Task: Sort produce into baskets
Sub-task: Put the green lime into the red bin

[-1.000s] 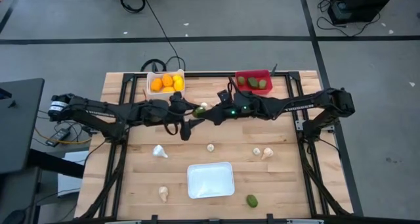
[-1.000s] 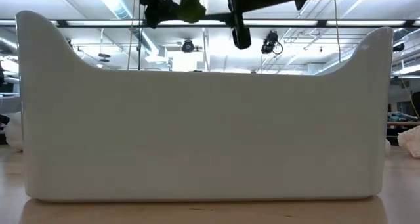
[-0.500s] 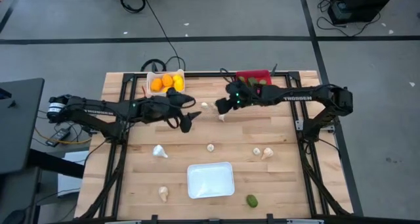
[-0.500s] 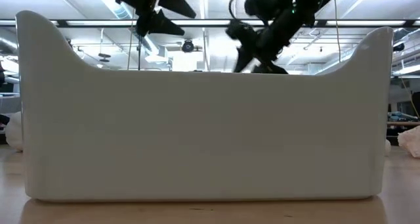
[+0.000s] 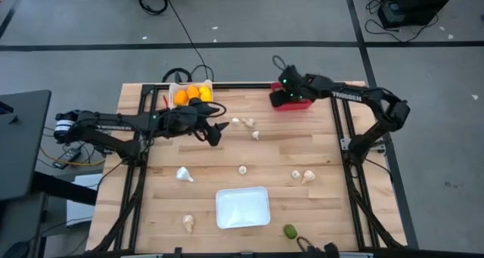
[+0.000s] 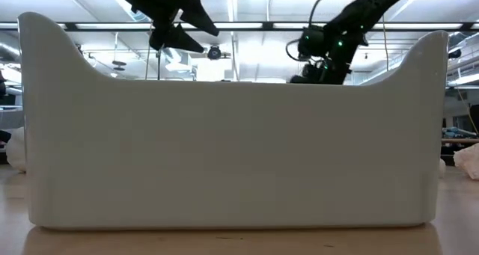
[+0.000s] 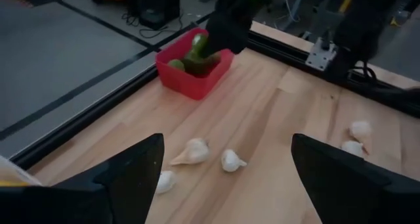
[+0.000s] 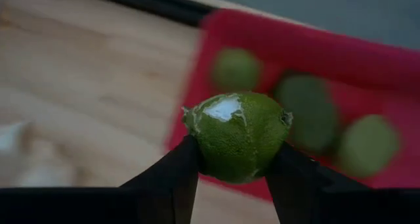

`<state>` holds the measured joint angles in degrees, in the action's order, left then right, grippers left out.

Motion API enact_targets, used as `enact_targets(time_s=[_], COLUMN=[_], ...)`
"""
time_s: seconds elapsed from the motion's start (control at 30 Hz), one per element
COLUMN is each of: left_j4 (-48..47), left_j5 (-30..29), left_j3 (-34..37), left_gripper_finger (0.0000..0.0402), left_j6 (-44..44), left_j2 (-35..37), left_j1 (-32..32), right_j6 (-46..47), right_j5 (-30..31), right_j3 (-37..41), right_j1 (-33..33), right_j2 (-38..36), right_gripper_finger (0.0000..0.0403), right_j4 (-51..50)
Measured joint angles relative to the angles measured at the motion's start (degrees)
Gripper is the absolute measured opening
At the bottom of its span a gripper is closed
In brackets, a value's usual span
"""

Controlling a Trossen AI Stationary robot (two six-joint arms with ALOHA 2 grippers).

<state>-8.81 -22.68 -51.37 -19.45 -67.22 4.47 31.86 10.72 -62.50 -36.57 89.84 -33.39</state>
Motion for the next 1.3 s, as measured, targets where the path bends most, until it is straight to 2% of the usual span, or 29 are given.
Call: enact_targets(time_s=[0.23,0.33,0.43,0.7,0.87,1.1,1.3], left_j4=[-0.18,-0.16,-0.19,-3.35,-3.44,-2.72,3.04], left_j5=[-0.02,-0.02,-0.02,1.07,6.45,14.16,13.00], left_j3=[0.00,0.00,0.00,0.00,0.00,0.00,0.00], left_gripper_finger=[0.0340,0.0340,0.0340,0.0340,0.0340,0.0340,0.0340], left_j6=[-3.42,-3.40,-4.01,-5.22,-6.07,-11.85,-15.60], left_j2=[0.00,0.00,0.00,0.00,0.00,0.00,-1.97], left_j1=[2.44,2.97,3.06,3.06,2.91,2.20,-1.45], right_j6=[-3.98,-4.08,-3.78,-4.20,-5.49,-4.31,1.09], right_j5=[-0.31,-3.33,-5.26,-5.82,-6.71,-0.70,-0.26], right_j3=[0.00,0.00,0.00,0.00,0.02,0.02,0.02], right_j1=[-5.55,-6.59,-6.90,-6.29,-1.56,8.95,18.21], right_j2=[0.00,0.00,0.00,0.00,-1.61,-6.02,-10.62], right_gripper_finger=[0.0203,0.0223,0.0236,0.0247,0.0247,0.0246,0.0246], right_j4=[-2.21,-2.37,-2.54,-4.56,-4.54,-3.92,-3.89])
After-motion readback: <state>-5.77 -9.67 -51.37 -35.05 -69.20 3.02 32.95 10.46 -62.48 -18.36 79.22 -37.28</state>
